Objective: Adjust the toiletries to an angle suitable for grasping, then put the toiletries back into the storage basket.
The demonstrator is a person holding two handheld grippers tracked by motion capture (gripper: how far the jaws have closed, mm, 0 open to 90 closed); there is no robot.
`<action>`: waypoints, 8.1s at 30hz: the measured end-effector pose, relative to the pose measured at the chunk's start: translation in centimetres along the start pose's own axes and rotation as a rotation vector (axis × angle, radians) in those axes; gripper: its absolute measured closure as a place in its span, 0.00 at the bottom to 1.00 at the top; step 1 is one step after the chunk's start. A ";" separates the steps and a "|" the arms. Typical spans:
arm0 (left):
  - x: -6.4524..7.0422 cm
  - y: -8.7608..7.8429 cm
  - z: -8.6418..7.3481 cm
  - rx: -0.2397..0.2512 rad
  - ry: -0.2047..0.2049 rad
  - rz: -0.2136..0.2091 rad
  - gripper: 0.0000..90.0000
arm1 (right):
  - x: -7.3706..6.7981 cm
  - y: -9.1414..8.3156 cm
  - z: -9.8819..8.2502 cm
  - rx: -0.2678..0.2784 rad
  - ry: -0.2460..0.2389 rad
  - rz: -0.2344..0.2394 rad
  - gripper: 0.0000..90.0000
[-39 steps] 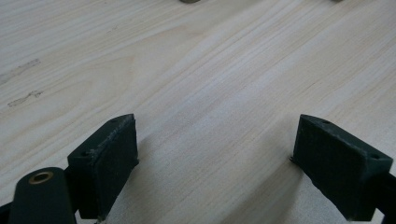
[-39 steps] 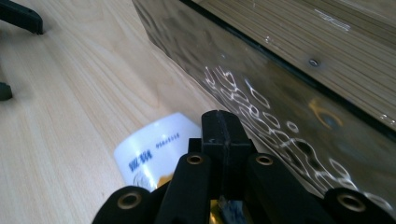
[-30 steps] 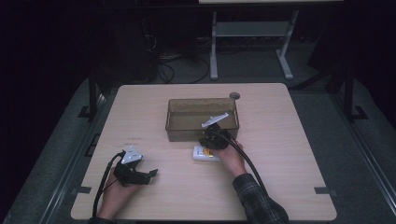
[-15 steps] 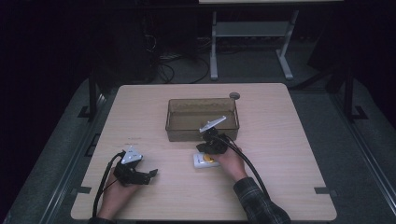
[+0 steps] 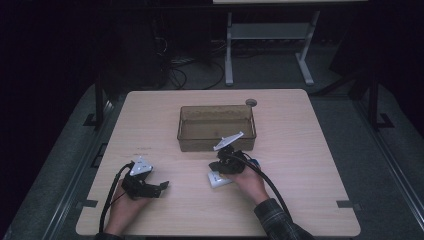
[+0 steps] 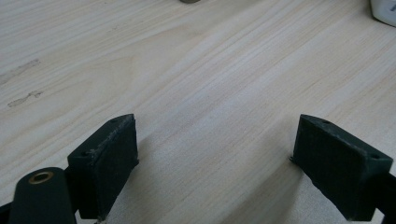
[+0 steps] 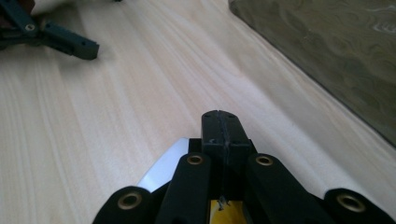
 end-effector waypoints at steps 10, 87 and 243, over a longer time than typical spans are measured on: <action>0.0 0.0 0.0 0.000 0.001 0.001 0.14 | -1.0 -0.6 -0.9 -0.010 -0.016 0.021 1.00; 0.1 0.0 0.0 0.002 0.002 -0.004 0.14 | 0.0 -8.7 -11.2 -0.038 0.072 -0.005 1.00; 0.2 0.0 0.0 0.003 0.002 -0.007 0.14 | 7.4 -7.2 -6.7 -0.137 0.123 -0.278 0.37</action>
Point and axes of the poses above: each handheld gripper's, and its own axes: y roughly forward along the jaws, z roughly out of its top, x roughly to its right, the point moved 5 cm from there along y, roughly forward along the jaws, and after that the axes turned 15 degrees about -z, right-handed, at the moved point
